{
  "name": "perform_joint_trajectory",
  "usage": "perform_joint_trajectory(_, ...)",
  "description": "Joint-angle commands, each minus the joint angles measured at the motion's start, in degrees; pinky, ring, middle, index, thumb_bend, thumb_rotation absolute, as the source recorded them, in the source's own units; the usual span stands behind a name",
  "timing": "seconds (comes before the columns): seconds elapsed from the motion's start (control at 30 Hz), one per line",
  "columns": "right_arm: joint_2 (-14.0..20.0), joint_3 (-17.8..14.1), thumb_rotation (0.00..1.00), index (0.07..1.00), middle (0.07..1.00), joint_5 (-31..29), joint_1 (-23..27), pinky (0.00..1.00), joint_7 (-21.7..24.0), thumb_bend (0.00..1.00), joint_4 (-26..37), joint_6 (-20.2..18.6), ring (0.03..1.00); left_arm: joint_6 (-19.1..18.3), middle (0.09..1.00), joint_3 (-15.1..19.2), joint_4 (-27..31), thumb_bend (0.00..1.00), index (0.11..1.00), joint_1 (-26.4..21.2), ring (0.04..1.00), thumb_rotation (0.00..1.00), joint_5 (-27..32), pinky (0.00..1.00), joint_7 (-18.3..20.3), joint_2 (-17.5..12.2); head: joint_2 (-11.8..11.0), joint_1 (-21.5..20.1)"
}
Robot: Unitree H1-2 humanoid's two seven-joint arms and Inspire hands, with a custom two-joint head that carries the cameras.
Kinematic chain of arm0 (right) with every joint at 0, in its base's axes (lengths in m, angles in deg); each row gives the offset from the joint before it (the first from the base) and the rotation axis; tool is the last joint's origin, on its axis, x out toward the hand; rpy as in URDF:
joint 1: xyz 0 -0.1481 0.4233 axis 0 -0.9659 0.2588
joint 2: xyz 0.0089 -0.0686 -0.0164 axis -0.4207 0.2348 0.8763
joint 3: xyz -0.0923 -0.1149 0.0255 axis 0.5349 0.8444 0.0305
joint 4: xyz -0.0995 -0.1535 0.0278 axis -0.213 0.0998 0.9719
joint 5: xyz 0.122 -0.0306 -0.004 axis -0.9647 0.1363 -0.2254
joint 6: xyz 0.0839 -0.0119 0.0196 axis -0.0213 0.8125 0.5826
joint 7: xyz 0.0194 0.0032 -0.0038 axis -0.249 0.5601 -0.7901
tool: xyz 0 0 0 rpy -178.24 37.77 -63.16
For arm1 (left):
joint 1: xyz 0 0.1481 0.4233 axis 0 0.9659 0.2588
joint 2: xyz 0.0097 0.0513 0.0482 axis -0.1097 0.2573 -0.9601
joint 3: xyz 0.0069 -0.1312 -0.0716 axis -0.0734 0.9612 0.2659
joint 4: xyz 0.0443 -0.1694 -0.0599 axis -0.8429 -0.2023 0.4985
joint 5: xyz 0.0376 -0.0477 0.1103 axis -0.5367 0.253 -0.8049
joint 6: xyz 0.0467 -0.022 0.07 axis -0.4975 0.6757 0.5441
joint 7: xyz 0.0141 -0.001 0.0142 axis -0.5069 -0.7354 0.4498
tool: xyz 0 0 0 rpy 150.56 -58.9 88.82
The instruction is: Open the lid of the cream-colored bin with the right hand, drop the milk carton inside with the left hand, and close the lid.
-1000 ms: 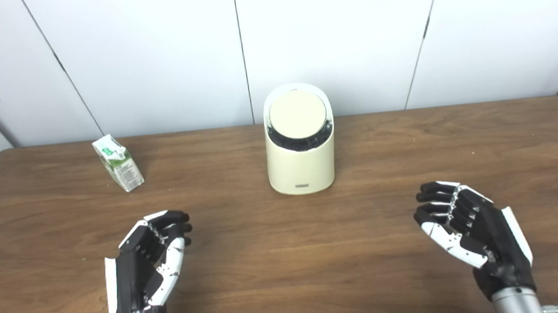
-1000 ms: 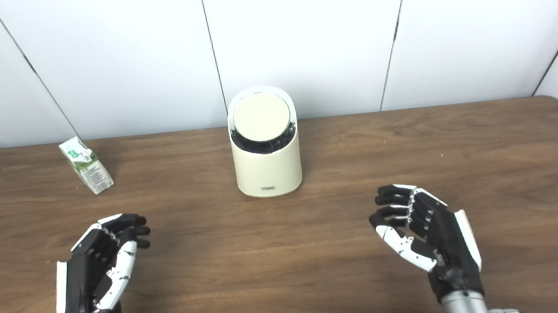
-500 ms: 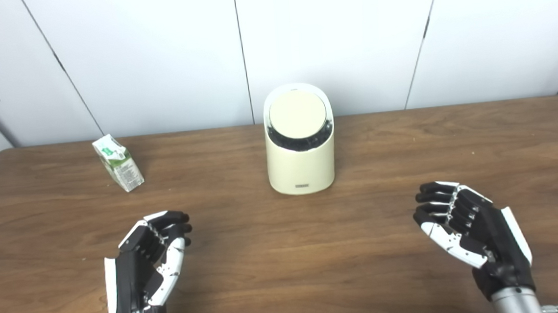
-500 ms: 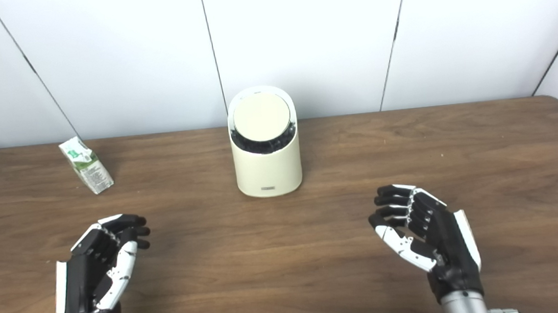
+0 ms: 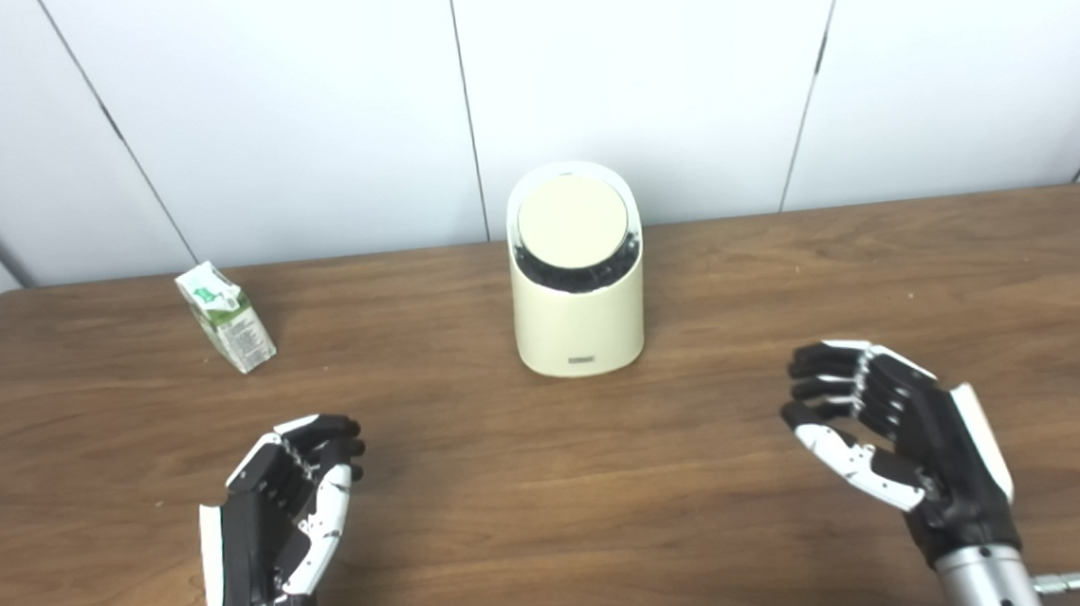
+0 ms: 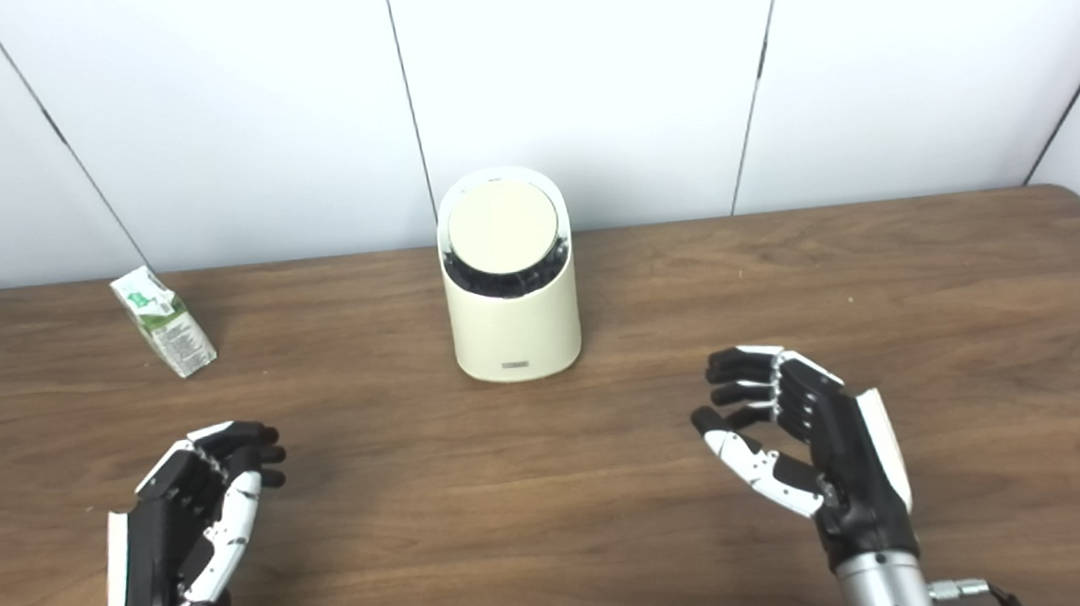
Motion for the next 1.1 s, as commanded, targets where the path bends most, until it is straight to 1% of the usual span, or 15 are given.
perform_joint_trajectory(0.0, 2.7, 1.5, 0.73, 0.665, 0.676, 8.5, 6.1, 0.54, 1.3, 0.27, 4.3, 3.0, 0.654, 1.5, 0.617, 0.3, 0.5, 0.32, 0.610, 0.5, 0.588, 0.27, -0.1, 0.52, 0.1, 0.5, -0.2, -0.2)
perform_joint_trajectory(0.03, 4.0, 2.3, 0.79, 0.682, 0.693, 11.9, 8.1, 0.55, 2.0, 0.29, 4.4, 3.3, 0.674, 1.8, 0.617, 0.4, 0.1, 0.32, 0.610, 0.3, 0.589, 0.27, -0.3, 0.52, 0.2, 0.4, -0.3, -0.3)
perform_joint_trajectory(0.1, 5.8, 3.3, 0.81, 0.721, 0.742, 15.6, 10.8, 0.59, 3.0, 0.34, 4.1, 3.9, 0.721, 2.2, 0.614, 0.4, -0.6, 0.31, 0.608, -0.1, 0.588, 0.27, -0.5, 0.52, 0.2, 0.4, -0.5, -0.3)
perform_joint_trajectory(0.17, 7.6, 4.1, 0.80, 0.754, 0.785, 18.1, 14.1, 0.64, 5.0, 0.40, 3.9, 3.6, 0.772, 2.3, 0.612, 0.5, -1.1, 0.31, 0.607, -0.4, 0.588, 0.27, -0.5, 0.52, 0.2, 0.5, -0.7, -0.3)
perform_joint_trajectory(0.27, 9.7, 5.3, 0.85, 0.816, 0.853, 20.2, 19.9, 0.73, 9.2, 0.53, 3.4, 2.2, 0.850, 2.7, 0.610, 0.3, -1.6, 0.32, 0.606, -0.6, 0.587, 0.28, -1.2, 0.53, 0.1, 0.5, -0.8, -0.2)
perform_joint_trajectory(0.33, 10.0, 5.6, 0.87, 0.849, 0.884, 21.4, 23.6, 0.74, 11.2, 0.61, 2.4, 1.2, 0.871, 3.0, 0.608, 0.2, -1.8, 0.32, 0.605, -0.6, 0.584, 0.29, -1.5, 0.52, 0.0, 0.6, -0.9, -0.2)
perform_joint_trajectory(0.47, 9.2, 5.8, 0.85, 0.881, 0.898, 23.5, 29.5, 0.72, 13.4, 0.61, -0.6, -0.6, 0.876, 2.8, 0.611, 0.1, -1.7, 0.31, 0.607, -0.5, 0.587, 0.27, -1.1, 0.52, 0.1, 0.8, -0.9, -0.3)
perform_joint_trajectory(0.53, 8.6, 6.2, 0.85, 0.900, 0.913, 25.2, 31.9, 0.75, 14.1, 0.62, -1.9, -1.6, 0.894, 2.8, 0.613, 0.1, -1.7, 0.30, 0.609, -0.6, 0.587, 0.26, -1.3, 0.52, 0.2, 0.8, -0.9, -0.3)
perform_joint_trajectory(0.63, 7.6, 7.0, 0.80, 0.896, 0.915, 27.8, 35.4, 0.75, 13.6, 0.61, -4.5, -1.7, 0.901, 3.0, 0.613, 0.0, -2.0, 0.30, 0.609, -0.7, 0.587, 0.26, -1.9, 0.52, 0.0, 0.8, -0.9, -0.1)
perform_joint_trajectory(0.67, 7.3, 7.5, 0.76, 0.887, 0.904, 29.4, 36.9, 0.66, 12.9, 0.61, -5.9, -1.3, 0.872, 3.0, 0.612, -0.1, -2.0, 0.30, 0.608, -0.7, 0.587, 0.26, -2.1, 0.52, 0.0, 0.9, -0.9, -0.1)
perform_joint_trajectory(0.73, 6.8, 8.3, 0.74, 0.883, 0.898, 32.0, 38.9, 0.61, 12.0, 0.61, -8.0, -0.7, 0.855, 3.0, 0.612, -0.1, -2.0, 0.30, 0.607, -0.8, 0.587, 0.26, -2.1, 0.52, 0.0, 1.0, -0.9, -0.1)
perform_joint_trajectory(0.77, 6.4, 8.8, 0.73, 0.886, 0.902, 33.1, 40.0, 0.61, 11.8, 0.61, -9.4, -0.7, 0.854, 3.0, 0.613, -0.2, -2.1, 0.29, 0.608, -0.8, 0.587, 0.26, -2.1, 0.52, 0.1, 1.0, -1.0, 0.0)
perform_joint_trajectory(0.9, 5.7, 10.2, 0.72, 0.907, 0.919, 36.5, 42.5, 0.72, 10.5, 0.62, -13.4, -0.5, 0.895, 3.4, 0.615, -0.3, -2.4, 0.29, 0.610, -0.9, 0.587, 0.25, -2.3, 0.51, 0.1, 1.0, -1.0, 0.4)
perform_joint_trajectory(0.93, 5.5, 10.7, 0.75, 0.927, 0.941, 38.1, 43.1, 0.79, 10.0, 0.63, -14.6, -0.7, 0.929, 3.5, 0.615, -0.3, -2.4, 0.29, 0.611, -0.9, 0.585, 0.26, -2.2, 0.51, 0.1, 1.1, -1.0, 0.5)
perform_joint_trajectory(1.07, 4.9, 12.3, 0.77, 0.980, 0.995, 42.7, 45.0, 0.94, 6.3, 0.65, -19.4, -0.3, 0.994, 3.6, 0.613, -0.4, -2.5, 0.29, 0.609, -0.9, 0.582, 0.25, -1.3, 0.50, 0.2, 1.4, -1.0, 0.6)
